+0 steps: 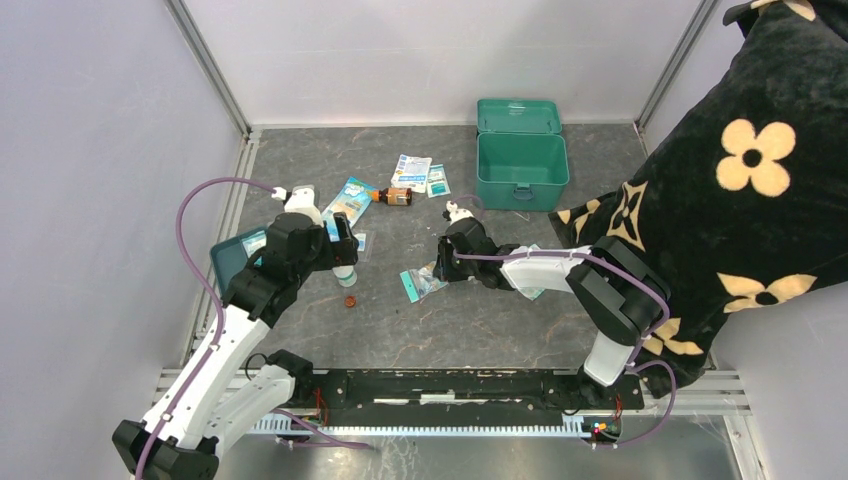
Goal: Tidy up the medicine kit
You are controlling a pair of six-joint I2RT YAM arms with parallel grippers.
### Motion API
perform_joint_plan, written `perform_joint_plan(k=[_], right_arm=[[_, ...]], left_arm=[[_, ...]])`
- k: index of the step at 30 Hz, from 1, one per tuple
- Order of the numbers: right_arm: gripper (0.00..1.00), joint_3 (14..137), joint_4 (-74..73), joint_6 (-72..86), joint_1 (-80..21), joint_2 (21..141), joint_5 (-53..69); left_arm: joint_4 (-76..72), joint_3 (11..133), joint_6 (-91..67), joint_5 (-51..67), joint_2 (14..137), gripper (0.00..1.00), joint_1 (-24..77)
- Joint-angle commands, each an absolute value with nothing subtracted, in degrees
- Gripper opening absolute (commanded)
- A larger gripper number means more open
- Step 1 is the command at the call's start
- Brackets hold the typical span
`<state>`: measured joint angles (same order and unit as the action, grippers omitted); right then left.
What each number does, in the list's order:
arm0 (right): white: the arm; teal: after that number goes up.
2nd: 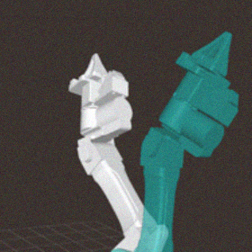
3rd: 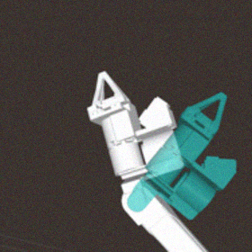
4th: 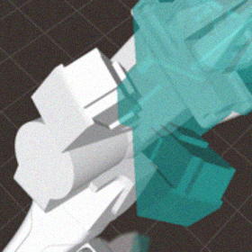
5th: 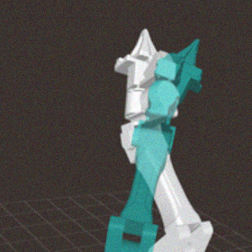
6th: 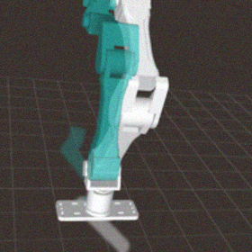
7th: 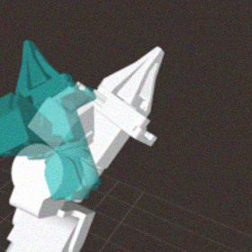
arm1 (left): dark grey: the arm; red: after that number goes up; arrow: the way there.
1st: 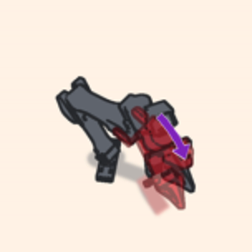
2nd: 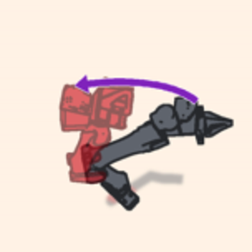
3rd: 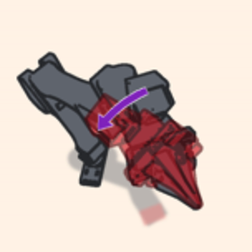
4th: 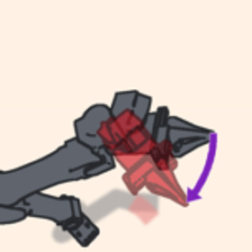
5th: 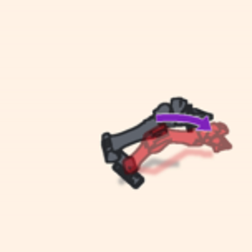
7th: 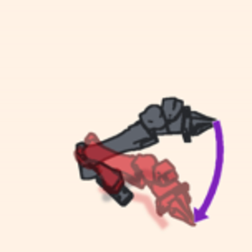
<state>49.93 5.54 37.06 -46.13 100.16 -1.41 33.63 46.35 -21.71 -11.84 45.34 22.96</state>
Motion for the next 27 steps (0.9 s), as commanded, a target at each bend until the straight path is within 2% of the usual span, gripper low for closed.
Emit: perform_joint_plan(k=[1, 8, 17, 27], right_arm=[[0.23, 50.22, 7.21, 36.41, -46.49, 99.97, -0.65], [0.0, 49.39, 9.52, 32.27, -46.46, 94.85, -0.16], [0.0, 49.26, 11.15, 31.52, -42.22, 83.11, 3.6], [0.0, 59.79, 0.2, 26.32, -26.35, 80.43, 2.31]], left_arm=[[31.53, 47.28, -18.02, -11.44, 45.75, 1.0, 23.07], [31.7, 47.37, -18.11, -11.94, 45.93, 1.0, 23.09], [31.75, 47.37, -18.19, -12.06, 46.45, 1.0, 23.1], [31.73, 47.37, -18.28, -12.59, 46.23, 1.0, 23.07]])
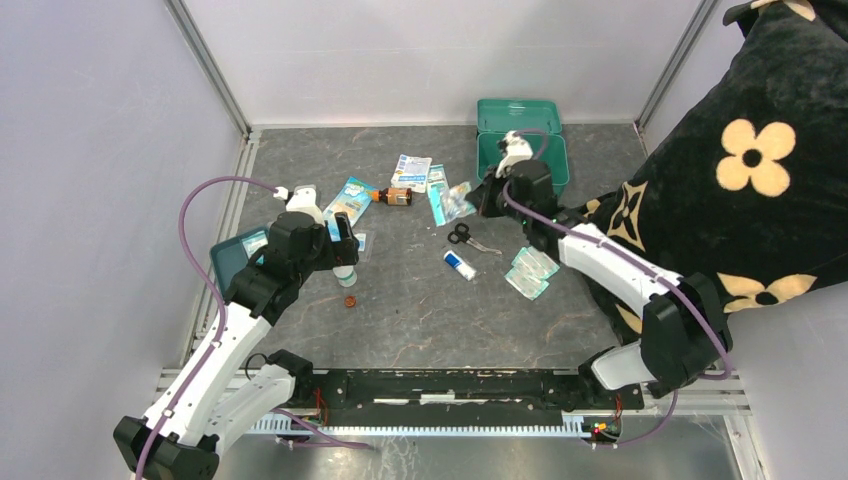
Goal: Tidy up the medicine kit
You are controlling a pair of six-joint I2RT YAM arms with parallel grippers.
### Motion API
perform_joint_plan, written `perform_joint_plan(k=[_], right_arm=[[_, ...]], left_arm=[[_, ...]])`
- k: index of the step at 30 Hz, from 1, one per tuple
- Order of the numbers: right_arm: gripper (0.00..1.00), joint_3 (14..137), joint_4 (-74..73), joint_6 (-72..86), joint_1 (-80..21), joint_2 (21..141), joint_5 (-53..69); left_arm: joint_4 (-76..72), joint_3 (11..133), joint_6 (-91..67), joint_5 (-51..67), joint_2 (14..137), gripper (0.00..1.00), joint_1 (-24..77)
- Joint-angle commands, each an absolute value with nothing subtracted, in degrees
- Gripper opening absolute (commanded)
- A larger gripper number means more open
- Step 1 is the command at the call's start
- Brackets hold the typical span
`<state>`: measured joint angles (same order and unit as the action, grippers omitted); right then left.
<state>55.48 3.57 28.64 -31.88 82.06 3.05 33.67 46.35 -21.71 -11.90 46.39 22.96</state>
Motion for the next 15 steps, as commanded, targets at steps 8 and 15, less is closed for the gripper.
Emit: perform_joint_plan(k=[8, 15], right_arm=[[0.0, 66.65, -3.34, 23.99, -17.42, 85.51, -2.32], [0.01, 76.6, -6.37, 20.86, -13.54, 95.6, -2.41]], left_arm=[[31.75, 47.37, -18.15, -12.13, 47.22, 1.0, 23.04], [31.82, 47.38, -18.11, -12.48, 47.18, 1.0, 23.05]])
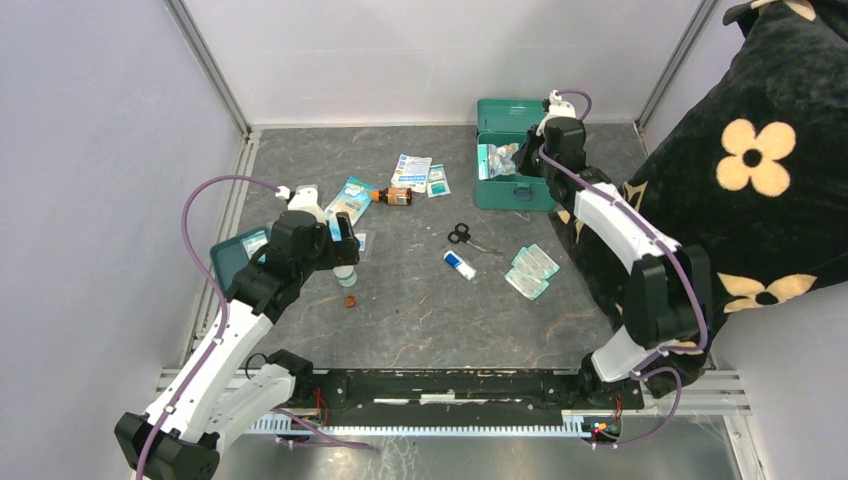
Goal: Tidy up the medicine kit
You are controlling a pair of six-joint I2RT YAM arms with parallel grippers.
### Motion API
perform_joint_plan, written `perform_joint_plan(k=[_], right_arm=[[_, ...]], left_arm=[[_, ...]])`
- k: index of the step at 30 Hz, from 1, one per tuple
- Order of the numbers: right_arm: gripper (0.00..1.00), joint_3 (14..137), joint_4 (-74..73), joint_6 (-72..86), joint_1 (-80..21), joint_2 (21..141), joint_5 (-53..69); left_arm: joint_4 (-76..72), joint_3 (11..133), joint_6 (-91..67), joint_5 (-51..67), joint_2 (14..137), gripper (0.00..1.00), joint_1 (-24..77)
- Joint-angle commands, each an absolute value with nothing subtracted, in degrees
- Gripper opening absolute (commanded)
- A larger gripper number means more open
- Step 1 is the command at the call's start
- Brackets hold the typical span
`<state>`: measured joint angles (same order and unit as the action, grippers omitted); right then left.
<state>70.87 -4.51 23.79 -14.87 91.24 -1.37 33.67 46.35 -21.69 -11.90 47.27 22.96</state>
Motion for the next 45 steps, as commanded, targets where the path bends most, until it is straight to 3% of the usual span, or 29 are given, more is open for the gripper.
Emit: perform_joint_plan(k=[1, 7, 11, 15, 24, 30, 39, 45], right_arm=[[0.02, 78.08, -6.84, 20.37, -13.28, 96.84, -2.58], [0.13, 84.63, -9.9, 18.22, -12.82, 102.27, -3.81], [0.32, 85.45, -10.8, 17.37, -12.49, 102.79, -4.68], [0.42, 84.86, -11.09, 16.31, -12.09, 100.5, -5.76], [0.46, 72.5, -8.67, 17.51, -11.67, 85.38, -1.52], [0.59, 58.37, -5.97, 19.02, -11.5, 72.34, 4.65], [0.6, 37.8, -3.03, 17.29, -11.5, 58.6, 8.09], [0.6, 31.72, -4.65, 13.87, -11.43, 53.25, 7.93]], left_arm=[[31.82, 47.37, -18.11, -12.52, 47.17, 1.0, 23.08], [31.88, 47.37, -18.11, -12.82, 47.38, 1.0, 23.08], [32.08, 47.46, -18.24, -13.22, 47.52, 1.0, 23.1], [32.09, 47.47, -18.28, -13.3, 47.73, 1.0, 23.06], [32.01, 47.7, -18.41, -13.88, 47.2, 1.0, 23.1], [30.95, 49.48, -20.21, -11.69, 48.9, 1.0, 23.11], [27.03, 60.93, -21.52, -7.92, 63.79, 0.94, 23.19], [24.06, 69.56, -20.27, -8.89, 77.59, 0.9, 25.19]])
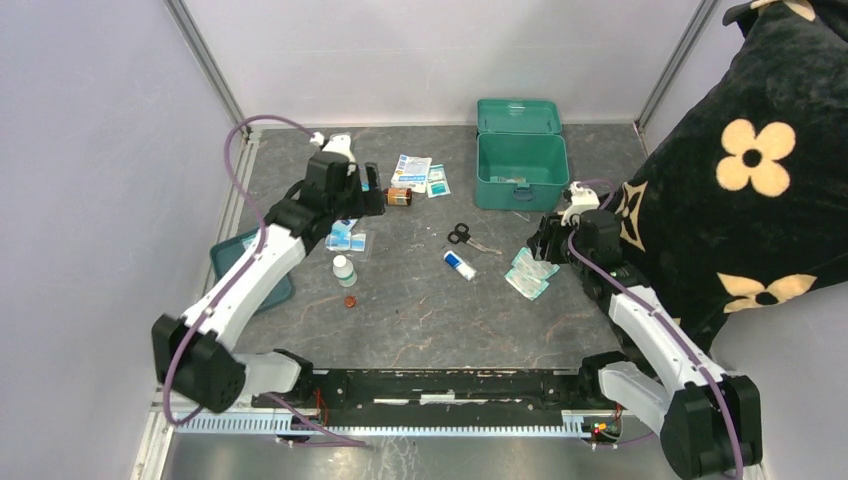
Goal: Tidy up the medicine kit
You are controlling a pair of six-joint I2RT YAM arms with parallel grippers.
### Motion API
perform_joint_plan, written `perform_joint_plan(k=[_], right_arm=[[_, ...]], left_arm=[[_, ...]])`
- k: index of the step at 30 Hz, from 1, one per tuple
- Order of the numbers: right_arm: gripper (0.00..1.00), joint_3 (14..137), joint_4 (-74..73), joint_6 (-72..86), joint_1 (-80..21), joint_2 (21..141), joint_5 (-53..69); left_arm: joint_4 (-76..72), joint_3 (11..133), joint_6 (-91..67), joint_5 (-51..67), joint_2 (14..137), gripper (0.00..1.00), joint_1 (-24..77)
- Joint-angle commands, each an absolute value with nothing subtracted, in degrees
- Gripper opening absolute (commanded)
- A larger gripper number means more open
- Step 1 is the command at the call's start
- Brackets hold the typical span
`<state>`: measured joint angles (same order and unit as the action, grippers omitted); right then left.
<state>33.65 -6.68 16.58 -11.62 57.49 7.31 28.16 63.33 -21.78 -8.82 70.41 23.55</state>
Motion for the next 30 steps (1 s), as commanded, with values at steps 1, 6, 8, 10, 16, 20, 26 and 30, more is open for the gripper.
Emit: perform_joint_plan(k=[1, 6, 8, 10, 16, 20, 26, 30], right_arm=[[0.6, 30.98, -4.79, 13.91, -11.45, 52.11, 7.97], [0.58, 26.47, -5.25, 17.23, -11.5, 46.86, 11.45], [0.58, 23.95, -4.57, 19.35, -11.44, 44.81, 14.25], [0.57, 21.96, -4.51, 20.38, -11.44, 43.08, 16.27], [0.57, 22.29, -10.08, 16.37, -11.51, 41.86, 15.84], [0.56, 22.17, -11.16, 15.93, -11.5, 41.43, 18.44], [0.56, 21.8, -11.8, 15.73, -11.43, 41.22, 17.91], [0.56, 22.23, -11.7, 15.67, -11.47, 41.75, 17.65]], left_arm=[[24.0, 71.57, -19.89, -9.88, 80.2, 0.89, 26.18], [23.89, 82.95, -17.27, -13.18, 93.7, 0.85, 29.01], [23.12, 86.91, -16.47, -13.2, 98.19, 0.82, 29.42], [21.92, 89.94, -15.42, -13.03, 102.59, 0.8, 29.74], [22.07, 101.96, -12.42, -12.51, 116.06, 0.68, 30.3], [22.81, 108.68, -11.6, -13.54, 124.03, 0.66, 30.59], [23.14, 115.41, -10.22, -14.27, 131.36, 0.65, 30.59], [23.55, 116.17, -9.92, -16.91, 133.67, 0.58, 30.59]])
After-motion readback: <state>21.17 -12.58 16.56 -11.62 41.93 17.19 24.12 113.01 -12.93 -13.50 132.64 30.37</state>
